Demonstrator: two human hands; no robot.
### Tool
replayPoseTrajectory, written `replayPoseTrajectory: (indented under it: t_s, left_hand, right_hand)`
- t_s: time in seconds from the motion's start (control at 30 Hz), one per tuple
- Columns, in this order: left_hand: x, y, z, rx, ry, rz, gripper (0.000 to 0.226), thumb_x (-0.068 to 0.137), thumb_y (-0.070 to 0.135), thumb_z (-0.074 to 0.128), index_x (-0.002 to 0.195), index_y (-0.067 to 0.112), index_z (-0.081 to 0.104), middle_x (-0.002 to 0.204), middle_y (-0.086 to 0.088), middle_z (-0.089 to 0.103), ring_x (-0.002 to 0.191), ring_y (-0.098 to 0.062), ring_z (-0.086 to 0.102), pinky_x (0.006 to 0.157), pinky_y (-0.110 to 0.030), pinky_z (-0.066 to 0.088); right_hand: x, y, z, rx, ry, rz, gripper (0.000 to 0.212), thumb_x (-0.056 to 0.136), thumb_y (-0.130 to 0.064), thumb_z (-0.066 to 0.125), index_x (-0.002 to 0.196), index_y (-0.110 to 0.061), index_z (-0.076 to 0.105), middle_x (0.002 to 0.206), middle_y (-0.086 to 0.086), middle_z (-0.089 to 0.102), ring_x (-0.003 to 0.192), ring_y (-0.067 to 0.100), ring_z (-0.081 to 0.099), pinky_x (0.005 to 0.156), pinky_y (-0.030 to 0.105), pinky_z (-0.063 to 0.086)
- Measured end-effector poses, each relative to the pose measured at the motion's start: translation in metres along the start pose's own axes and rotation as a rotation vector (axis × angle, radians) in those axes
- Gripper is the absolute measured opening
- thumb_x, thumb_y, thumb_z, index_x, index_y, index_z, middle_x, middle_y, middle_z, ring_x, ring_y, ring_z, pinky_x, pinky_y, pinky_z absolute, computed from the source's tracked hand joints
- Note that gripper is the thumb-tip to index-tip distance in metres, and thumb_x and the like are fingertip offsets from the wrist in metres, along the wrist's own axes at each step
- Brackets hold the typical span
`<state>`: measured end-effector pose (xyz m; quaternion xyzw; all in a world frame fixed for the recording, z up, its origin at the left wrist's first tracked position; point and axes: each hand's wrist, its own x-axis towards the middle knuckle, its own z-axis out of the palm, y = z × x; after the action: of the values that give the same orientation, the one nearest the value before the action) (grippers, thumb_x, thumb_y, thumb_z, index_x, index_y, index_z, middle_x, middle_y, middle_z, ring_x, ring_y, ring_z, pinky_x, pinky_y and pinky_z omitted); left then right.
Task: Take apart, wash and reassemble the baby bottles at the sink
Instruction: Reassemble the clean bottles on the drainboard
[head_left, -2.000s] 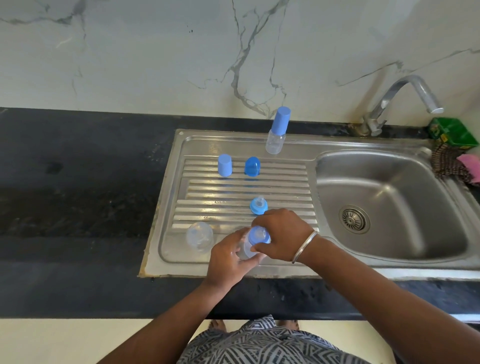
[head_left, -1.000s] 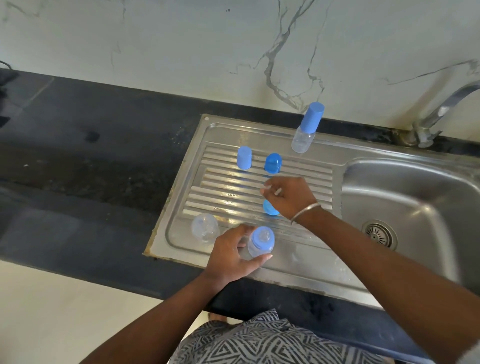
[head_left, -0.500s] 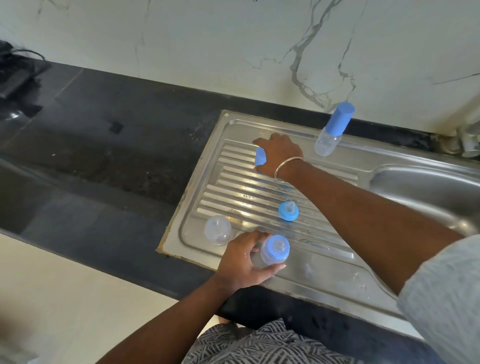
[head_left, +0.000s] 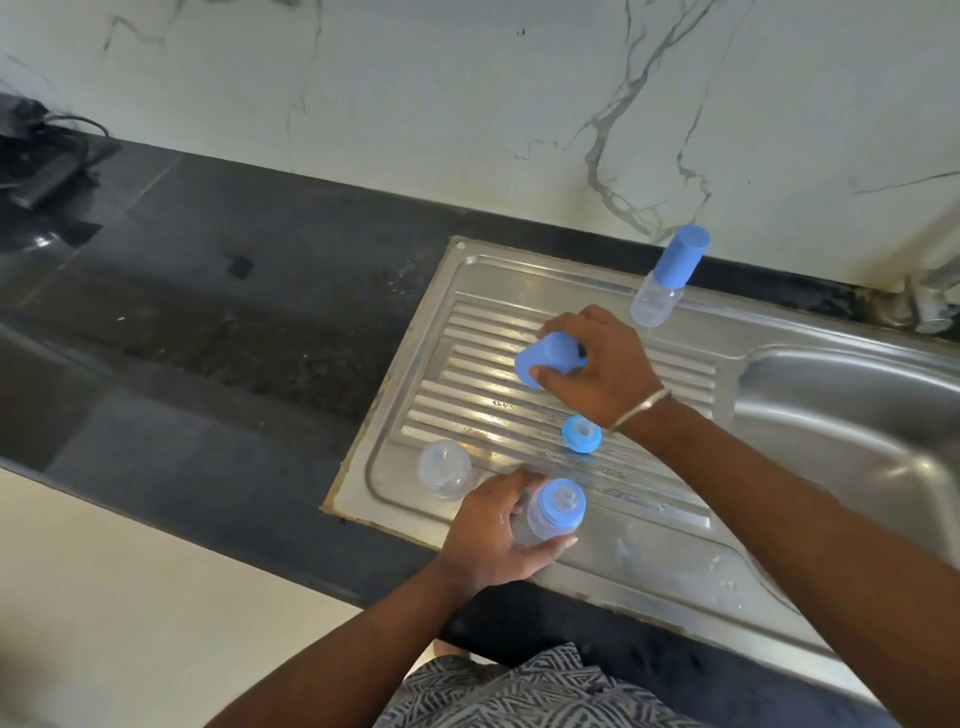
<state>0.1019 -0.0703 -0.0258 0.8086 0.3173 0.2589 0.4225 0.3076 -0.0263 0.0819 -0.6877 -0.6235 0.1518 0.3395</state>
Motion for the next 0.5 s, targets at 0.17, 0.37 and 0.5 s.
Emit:
replayPoseTrajectory:
  t_s: [0.17, 0.37, 0.5]
  left_hand:
    - [0.0, 0.002, 0.0, -0.033, 0.005, 0.009, 0.058, 0.074, 0.042, 0.084, 0.125, 0.027, 0.061, 0.117, 0.016, 0.066, 0.098, -0.011, 0.066, 0.076, -0.035, 0.057]
    - [0.001, 0.007, -0.002, -0.054, 0.028, 0.041, 0.051, 0.074, 0.033, 0.086, 0.12, 0.028, 0.064, 0.111, 0.016, 0.069, 0.096, -0.006, 0.067, 0.077, -0.033, 0.056]
    - [0.001, 0.008, -0.001, -0.084, 0.031, 0.027, 0.05, 0.075, 0.032, 0.086, 0.119, 0.033, 0.064, 0.11, 0.017, 0.07, 0.094, -0.011, 0.069, 0.073, -0.039, 0.057]
  right_hand:
    - [-0.061, -0.019, -0.039, 0.081, -0.077, -0.039, 0.028, 0.076, -0.031, 0.075, 0.099, -0.019, 0.066, 0.085, -0.009, 0.067, 0.077, 0.011, 0.063, 0.068, 0.03, 0.054]
    - [-0.09, -0.019, -0.043, 0.004, -0.21, -0.196, 0.033, 0.084, -0.04, 0.065, 0.108, -0.019, 0.059, 0.088, -0.009, 0.065, 0.073, 0.014, 0.061, 0.065, 0.036, 0.052]
    - [-0.088, -0.024, -0.049, -0.037, -0.251, -0.222, 0.033, 0.084, -0.04, 0.063, 0.108, -0.018, 0.058, 0.089, -0.007, 0.064, 0.074, 0.017, 0.061, 0.065, 0.039, 0.052]
